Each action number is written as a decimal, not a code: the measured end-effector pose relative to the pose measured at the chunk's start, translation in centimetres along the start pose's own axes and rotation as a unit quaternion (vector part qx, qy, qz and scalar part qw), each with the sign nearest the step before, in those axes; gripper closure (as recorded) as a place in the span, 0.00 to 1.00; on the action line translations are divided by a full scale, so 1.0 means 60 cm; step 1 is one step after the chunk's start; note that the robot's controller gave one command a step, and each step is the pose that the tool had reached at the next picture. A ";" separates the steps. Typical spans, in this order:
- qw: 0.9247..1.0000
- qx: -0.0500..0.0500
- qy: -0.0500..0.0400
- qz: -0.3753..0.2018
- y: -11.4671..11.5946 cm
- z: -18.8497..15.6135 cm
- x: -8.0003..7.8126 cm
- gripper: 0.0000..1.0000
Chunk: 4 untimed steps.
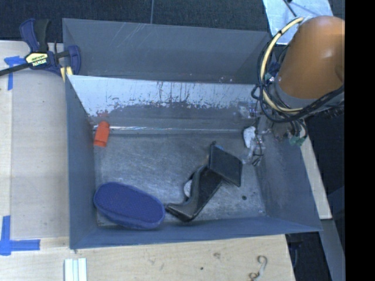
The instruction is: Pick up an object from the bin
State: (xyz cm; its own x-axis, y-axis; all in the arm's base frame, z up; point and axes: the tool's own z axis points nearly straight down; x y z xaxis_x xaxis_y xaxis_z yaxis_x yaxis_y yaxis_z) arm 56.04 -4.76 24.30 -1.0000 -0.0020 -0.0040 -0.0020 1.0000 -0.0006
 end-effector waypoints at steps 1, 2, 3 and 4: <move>1.000 0.000 0.004 0.000 0.056 0.197 0.005 0.00; 0.985 0.000 0.002 -0.171 -0.019 0.291 -0.009 0.00; 0.985 -0.001 0.001 -0.172 -0.016 0.288 -0.011 1.00; 0.990 0.001 -0.005 -0.144 -0.001 -0.056 -0.006 1.00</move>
Offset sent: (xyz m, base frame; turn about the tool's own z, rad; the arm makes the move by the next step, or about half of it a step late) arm -0.0016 0.0329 -0.1136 0.0028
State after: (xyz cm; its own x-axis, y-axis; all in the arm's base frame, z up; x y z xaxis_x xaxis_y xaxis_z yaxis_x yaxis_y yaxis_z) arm 56.41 -4.83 27.65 -0.9577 -0.2875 -0.0125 -0.2875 0.9578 -0.0050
